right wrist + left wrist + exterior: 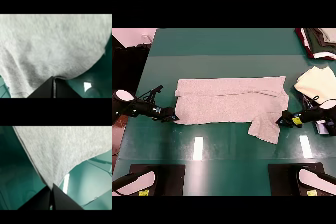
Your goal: Fold the shirts.
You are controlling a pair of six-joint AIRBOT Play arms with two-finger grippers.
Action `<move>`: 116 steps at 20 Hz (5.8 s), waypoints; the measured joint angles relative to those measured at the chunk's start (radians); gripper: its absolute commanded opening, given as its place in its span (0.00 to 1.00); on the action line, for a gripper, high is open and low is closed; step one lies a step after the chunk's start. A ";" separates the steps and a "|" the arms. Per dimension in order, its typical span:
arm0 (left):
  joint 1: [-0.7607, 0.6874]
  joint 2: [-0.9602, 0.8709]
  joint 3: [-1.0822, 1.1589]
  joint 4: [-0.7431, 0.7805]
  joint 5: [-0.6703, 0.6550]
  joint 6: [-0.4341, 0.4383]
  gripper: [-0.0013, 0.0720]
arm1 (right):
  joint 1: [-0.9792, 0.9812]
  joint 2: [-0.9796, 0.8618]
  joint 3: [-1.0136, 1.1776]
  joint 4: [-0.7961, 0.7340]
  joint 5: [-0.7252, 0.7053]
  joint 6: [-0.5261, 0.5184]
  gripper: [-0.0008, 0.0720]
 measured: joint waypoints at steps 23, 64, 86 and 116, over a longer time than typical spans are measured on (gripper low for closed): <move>0.000 0.272 -0.080 0.029 -0.136 -0.023 0.05 | -0.039 0.583 0.060 -0.359 0.330 0.010 0.03; -0.138 -0.049 0.222 -0.098 0.095 -0.131 0.05 | -0.282 -0.256 0.293 0.098 0.200 -0.360 0.73; -0.661 -0.415 0.527 -0.126 0.332 -0.189 0.05 | -0.086 -0.044 0.450 0.385 0.295 -0.284 0.03; -0.324 -0.097 0.813 0.422 -0.073 -0.243 0.05 | 0.801 -0.572 1.358 0.187 0.263 0.006 0.03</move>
